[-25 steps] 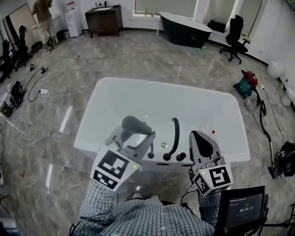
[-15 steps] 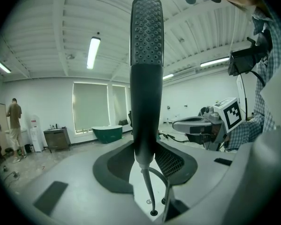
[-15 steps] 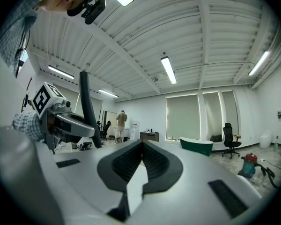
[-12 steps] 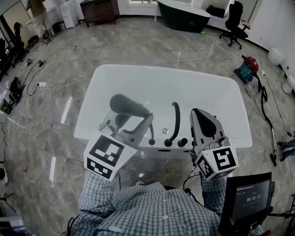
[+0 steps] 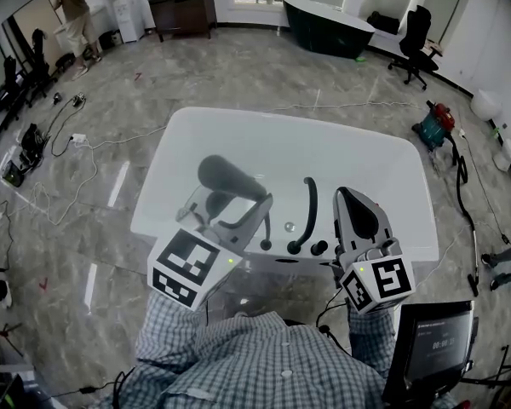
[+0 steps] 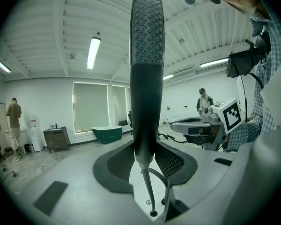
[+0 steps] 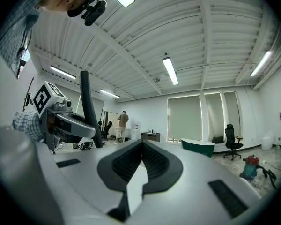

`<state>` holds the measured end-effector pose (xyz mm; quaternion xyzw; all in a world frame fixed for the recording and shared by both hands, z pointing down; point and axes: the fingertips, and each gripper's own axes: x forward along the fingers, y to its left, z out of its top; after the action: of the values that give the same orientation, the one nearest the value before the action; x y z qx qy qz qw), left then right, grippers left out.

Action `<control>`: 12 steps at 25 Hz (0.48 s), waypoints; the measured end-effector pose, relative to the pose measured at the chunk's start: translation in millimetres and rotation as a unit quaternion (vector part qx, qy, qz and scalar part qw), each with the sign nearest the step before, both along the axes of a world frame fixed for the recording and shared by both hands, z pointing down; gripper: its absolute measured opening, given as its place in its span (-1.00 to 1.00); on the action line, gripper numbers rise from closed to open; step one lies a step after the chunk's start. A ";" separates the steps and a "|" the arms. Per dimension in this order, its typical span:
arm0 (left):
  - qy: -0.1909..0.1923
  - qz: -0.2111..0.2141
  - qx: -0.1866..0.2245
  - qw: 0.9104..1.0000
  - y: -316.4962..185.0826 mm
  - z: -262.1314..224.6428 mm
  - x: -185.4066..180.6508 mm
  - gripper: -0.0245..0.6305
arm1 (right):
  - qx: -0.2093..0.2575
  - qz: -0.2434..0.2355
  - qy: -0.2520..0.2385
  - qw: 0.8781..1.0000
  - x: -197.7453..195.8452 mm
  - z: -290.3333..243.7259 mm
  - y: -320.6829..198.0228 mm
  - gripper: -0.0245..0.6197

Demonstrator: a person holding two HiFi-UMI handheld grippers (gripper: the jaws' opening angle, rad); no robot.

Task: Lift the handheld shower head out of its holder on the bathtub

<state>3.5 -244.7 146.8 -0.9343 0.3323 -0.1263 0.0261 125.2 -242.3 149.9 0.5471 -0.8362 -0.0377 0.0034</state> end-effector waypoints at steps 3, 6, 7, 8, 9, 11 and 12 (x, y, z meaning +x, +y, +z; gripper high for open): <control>0.001 -0.002 0.000 1.000 0.1 0.0 -0.8 -0.54 | 0.001 -0.003 0.003 1.000 -2.2 -0.2 -0.1 -0.88; 0.003 -0.004 -0.001 1.000 0.0 -1.6 -2.3 -0.54 | 0.001 -0.006 0.002 1.000 -4.3 -1.2 -0.2 -0.88; 0.003 -0.005 -0.002 1.000 0.0 -2.0 -2.6 -0.54 | 0.000 -0.007 0.002 1.000 -4.6 -1.3 -0.2 -0.88; 0.004 -0.005 -0.002 1.000 0.3 -2.2 -2.6 -0.54 | 0.000 -0.007 0.002 1.000 -4.6 -1.2 -0.1 -0.88; 0.004 -0.005 -0.002 1.000 0.8 -2.4 -2.4 -0.54 | 0.000 -0.008 0.003 1.000 -4.6 -1.0 0.3 -0.88; 0.005 -0.005 -0.003 1.000 1.8 -3.2 -2.1 -0.54 | -0.001 -0.009 0.004 1.000 -5.0 -0.9 0.5 -0.88; 0.005 -0.005 -0.004 1.000 1.8 -3.5 -2.5 -0.54 | -0.002 -0.010 0.004 1.000 -5.6 -0.7 0.2 -0.88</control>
<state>1.1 -242.9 143.3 -0.9333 0.3369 -0.1230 0.0202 119.6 -242.1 149.2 0.5386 -0.8416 -0.0386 0.0078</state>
